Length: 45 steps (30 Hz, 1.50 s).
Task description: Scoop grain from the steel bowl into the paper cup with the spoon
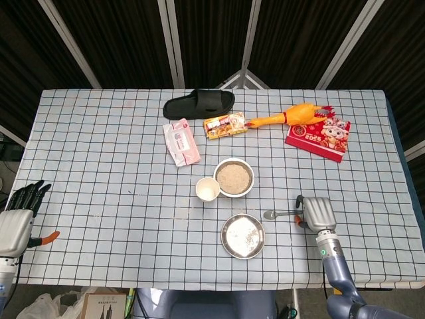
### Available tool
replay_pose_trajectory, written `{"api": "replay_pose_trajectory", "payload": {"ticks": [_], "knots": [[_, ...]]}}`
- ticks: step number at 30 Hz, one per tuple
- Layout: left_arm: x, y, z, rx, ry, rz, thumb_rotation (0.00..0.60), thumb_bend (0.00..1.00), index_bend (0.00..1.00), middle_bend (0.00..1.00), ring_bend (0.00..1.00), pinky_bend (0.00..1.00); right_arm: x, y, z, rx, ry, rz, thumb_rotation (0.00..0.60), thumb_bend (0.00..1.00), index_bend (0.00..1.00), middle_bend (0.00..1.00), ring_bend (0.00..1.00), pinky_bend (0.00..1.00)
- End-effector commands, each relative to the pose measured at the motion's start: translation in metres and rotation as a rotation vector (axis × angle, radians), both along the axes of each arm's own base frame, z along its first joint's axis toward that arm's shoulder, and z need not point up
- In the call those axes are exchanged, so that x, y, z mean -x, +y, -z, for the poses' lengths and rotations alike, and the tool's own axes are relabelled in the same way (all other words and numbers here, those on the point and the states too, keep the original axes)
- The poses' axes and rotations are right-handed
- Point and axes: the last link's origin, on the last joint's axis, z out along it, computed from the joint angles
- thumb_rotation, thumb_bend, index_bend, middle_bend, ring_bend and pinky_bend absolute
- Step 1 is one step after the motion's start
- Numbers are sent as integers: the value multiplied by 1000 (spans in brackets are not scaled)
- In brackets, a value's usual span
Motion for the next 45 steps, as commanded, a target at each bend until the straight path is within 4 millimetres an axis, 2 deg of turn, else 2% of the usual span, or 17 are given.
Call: {"api": "replay_pose_trajectory", "payload": {"ticks": [1,28,34,40,45], "knots": [[0,0,0,1,-1,-1,600,0,0,0,0,0,0,0,1,-2,0,1,600,366,520,902,980,1000],[0,1,0,5,-2,-3,600,0,0,0,0,0,2,2,9,-15,8,16,600,401,548,902,979,1000],[0,1,1,6,-2,-3,600,0,0,0,0,0,1,2,9,-15,5,16,600,452,570,902,979,1000],[0,1,0,6,-2,-2,600,0,0,0,0,0,-1,1,5,-3,0,8,600,457,586,902,979,1000],[0,1,0,5,-4,-2,600,0,0,0,0,0,-4,-3,-8,28,2,-7,600,466,603,902,979,1000]]}}
